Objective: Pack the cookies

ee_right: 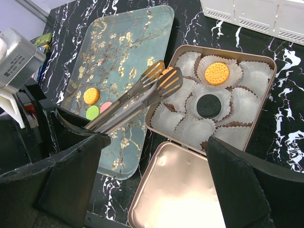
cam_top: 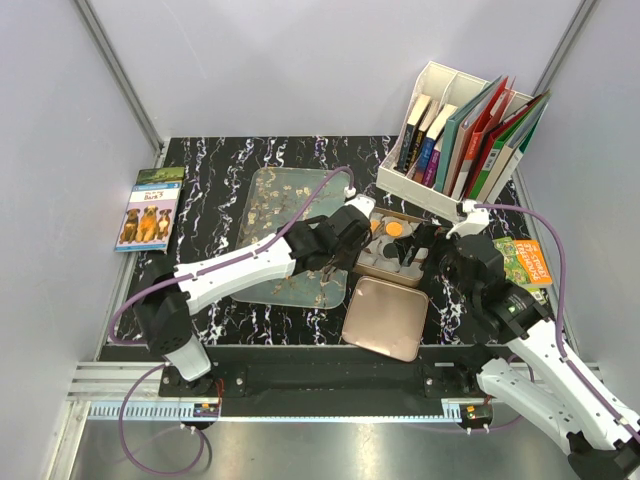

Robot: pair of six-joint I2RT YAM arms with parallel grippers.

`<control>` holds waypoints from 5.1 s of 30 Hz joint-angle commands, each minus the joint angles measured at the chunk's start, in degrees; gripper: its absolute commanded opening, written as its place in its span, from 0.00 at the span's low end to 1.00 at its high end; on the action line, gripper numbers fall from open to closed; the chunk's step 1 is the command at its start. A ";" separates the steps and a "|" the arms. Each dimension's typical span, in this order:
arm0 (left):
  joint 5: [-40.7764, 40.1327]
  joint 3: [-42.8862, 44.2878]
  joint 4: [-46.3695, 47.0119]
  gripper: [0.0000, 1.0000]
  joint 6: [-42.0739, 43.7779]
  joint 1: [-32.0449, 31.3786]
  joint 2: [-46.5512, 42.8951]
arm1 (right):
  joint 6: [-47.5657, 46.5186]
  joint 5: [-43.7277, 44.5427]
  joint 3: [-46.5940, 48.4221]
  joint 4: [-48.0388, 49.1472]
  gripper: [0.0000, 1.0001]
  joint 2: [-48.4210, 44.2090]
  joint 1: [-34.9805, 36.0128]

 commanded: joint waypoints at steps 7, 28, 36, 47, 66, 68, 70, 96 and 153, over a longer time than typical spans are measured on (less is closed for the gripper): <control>-0.58 0.04 1.32 0.46 -0.95 -0.34 -0.59 | -1.00 1.55 1.89 1.14 1.00 0.32 0.23; -10.51 -7.59 -3.87 0.47 -2.71 6.14 -15.78 | -0.56 1.03 1.19 1.40 1.00 0.15 0.23; -11.30 -18.32 -7.64 0.46 -5.17 13.19 -28.10 | -0.12 0.23 0.75 2.36 1.00 0.41 0.14; -10.69 -25.80 -8.79 0.48 -10.79 14.95 -27.66 | 0.49 -1.08 0.13 3.33 1.00 0.76 0.23; -6.29 -28.26 -3.17 0.52 -11.15 15.57 -23.09 | 0.06 -0.82 -0.04 3.51 1.00 1.73 0.23; -6.20 -28.35 -2.99 0.52 -11.06 15.65 -22.83 | 0.06 -0.91 -0.04 3.42 1.00 1.82 0.23; -6.29 -28.44 -3.08 0.52 -11.06 15.65 -22.65 | -0.03 -0.91 -0.04 3.42 1.00 1.82 0.14; -9.01 -25.19 -3.86 0.32 -7.20 17.76 -25.28 | -0.21 -0.65 0.48 3.33 1.00 2.26 0.23; 8.30 20.60 1.49 0.25 3.36 -0.69 14.79 | -2.85 5.51 3.29 -1.50 1.00 -2.31 0.14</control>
